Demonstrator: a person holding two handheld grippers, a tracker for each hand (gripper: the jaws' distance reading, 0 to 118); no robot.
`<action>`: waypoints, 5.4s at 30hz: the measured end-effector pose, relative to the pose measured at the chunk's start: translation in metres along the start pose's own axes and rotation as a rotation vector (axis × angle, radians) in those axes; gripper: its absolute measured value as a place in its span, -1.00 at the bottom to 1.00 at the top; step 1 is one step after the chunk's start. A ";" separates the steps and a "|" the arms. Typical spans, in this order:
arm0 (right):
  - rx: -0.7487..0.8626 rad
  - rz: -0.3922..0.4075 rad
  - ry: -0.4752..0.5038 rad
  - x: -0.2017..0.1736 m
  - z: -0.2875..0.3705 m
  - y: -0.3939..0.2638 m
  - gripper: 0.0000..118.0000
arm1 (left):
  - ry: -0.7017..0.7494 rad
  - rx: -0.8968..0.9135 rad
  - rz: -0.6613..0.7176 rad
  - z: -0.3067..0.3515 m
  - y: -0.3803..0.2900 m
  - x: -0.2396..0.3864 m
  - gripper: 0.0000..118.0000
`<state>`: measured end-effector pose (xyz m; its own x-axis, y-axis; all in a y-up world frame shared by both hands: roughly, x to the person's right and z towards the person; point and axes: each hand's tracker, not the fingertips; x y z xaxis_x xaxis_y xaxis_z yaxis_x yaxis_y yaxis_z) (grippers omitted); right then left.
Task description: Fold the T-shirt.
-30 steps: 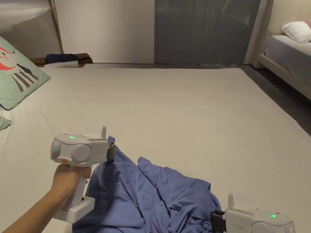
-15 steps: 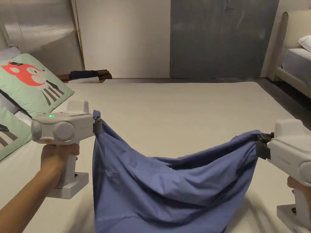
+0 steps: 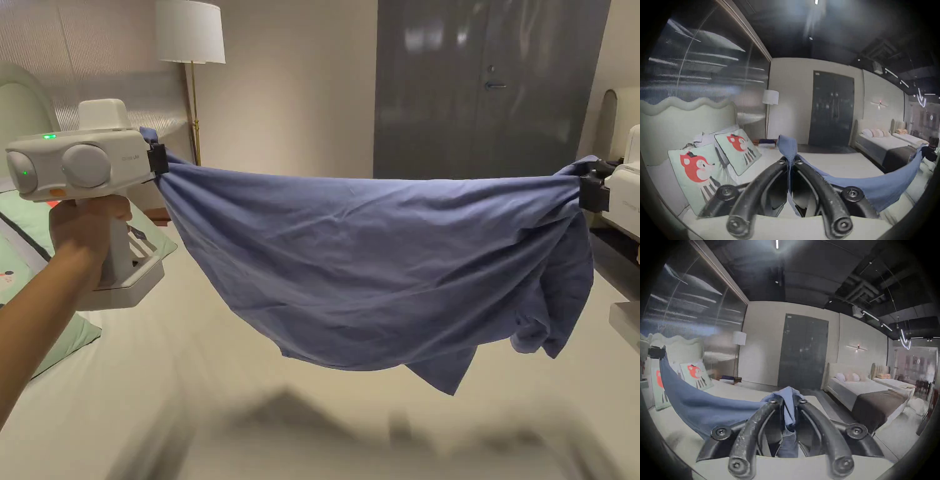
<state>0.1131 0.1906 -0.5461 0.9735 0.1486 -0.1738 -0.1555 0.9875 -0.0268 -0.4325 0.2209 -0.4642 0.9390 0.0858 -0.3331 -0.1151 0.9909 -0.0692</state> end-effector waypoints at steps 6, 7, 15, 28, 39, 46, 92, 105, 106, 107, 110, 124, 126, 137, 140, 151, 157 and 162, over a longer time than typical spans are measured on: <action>-0.029 -0.107 0.030 -0.004 -0.038 -0.022 -0.88 | 0.023 0.019 0.030 -0.044 -0.018 -0.001 -1.00; -0.032 -0.109 0.032 -0.006 -0.042 -0.029 -0.88 | 0.026 0.016 0.032 -0.050 -0.025 -0.002 -1.00; -0.175 -0.111 0.066 -0.028 -0.066 -0.119 -0.88 | 0.041 -0.101 0.010 -0.079 -0.126 -0.022 -1.00; -0.448 -0.171 0.110 -0.043 0.030 -0.272 -0.88 | 0.064 -0.380 0.026 0.047 -0.294 -0.050 -1.00; -0.512 -0.223 0.081 -0.028 0.140 -0.317 -0.88 | 0.099 -0.499 0.041 0.187 -0.345 -0.066 -1.00; -0.585 -0.173 0.063 -0.033 0.207 -0.335 -0.88 | 0.123 -0.601 0.033 0.256 -0.366 -0.076 -1.00; 0.104 -0.017 -0.049 -0.084 0.251 -0.151 -1.00 | -0.033 0.126 -0.132 0.268 -0.227 0.042 -1.00; 0.072 -0.023 0.019 -0.095 0.242 -0.159 -1.00 | -0.022 -0.288 -0.136 0.265 -0.267 -0.014 -1.00; 0.069 -0.023 0.024 -0.096 0.241 -0.160 -1.00 | -0.020 -0.316 -0.113 0.265 -0.274 -0.022 -1.00; 0.065 -0.021 0.030 -0.098 0.240 -0.161 -1.00 | -0.011 -0.365 -0.109 0.270 -0.278 -0.025 -1.00; 0.052 -0.020 0.050 -0.103 0.236 -0.163 -1.00 | 0.014 -0.473 -0.119 0.273 -0.303 -0.044 -1.00; -0.022 0.001 0.109 -0.126 0.219 -0.179 -1.00 | 0.159 -0.741 -0.003 0.264 -0.378 -0.094 -0.01; -0.033 0.003 0.110 -0.127 0.217 -0.182 -1.00 | 0.167 -0.763 -0.002 0.260 -0.389 -0.092 -0.51; -0.305 -0.028 0.159 -0.120 0.140 -0.214 -0.51 | 0.114 -0.630 0.059 0.266 -0.367 -0.105 -0.97; -0.446 0.007 0.214 -0.125 0.084 -0.237 0.29 | 0.112 -0.624 0.061 0.273 -0.352 -0.098 -0.97; -0.784 0.089 0.316 -0.164 -0.059 -0.317 0.55 | 0.089 -0.591 0.105 0.255 -0.342 -0.097 -0.97; -0.813 0.070 0.333 -0.166 -0.066 -0.336 -0.82 | 0.093 -0.620 0.101 0.245 -0.351 -0.100 -0.97; -0.769 0.114 0.343 -0.166 -0.047 -0.330 -0.98 | 0.095 -0.620 0.144 0.242 -0.354 -0.102 -0.97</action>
<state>-0.0052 -0.1620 -0.5552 0.8598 0.0978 -0.5012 -0.4407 0.6381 -0.6314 -0.4090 -0.1137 -0.1777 0.8704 0.1758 -0.4598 -0.4307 0.7243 -0.5384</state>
